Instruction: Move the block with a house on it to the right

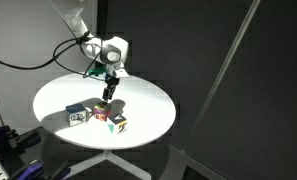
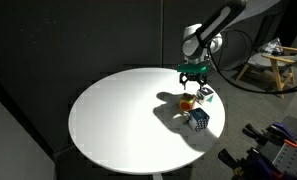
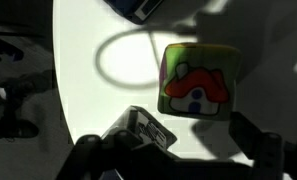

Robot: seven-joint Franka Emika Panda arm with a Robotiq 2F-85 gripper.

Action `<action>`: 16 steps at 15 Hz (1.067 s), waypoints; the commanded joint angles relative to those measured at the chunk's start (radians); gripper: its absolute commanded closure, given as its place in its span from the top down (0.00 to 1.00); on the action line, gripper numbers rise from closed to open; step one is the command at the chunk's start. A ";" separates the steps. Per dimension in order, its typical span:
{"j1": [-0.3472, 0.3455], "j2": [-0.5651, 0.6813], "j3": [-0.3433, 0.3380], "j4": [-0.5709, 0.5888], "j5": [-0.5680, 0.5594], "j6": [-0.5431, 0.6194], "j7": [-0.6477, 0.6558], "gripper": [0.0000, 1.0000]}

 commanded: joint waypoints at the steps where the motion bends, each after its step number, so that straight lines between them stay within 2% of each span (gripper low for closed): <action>1: -0.005 -0.008 -0.001 0.022 0.006 -0.044 -0.005 1.00; 6: -0.003 -0.041 0.003 -0.004 -0.026 -0.054 -0.085 1.00; 16: 0.031 -0.157 0.007 -0.119 -0.185 -0.011 -0.340 1.00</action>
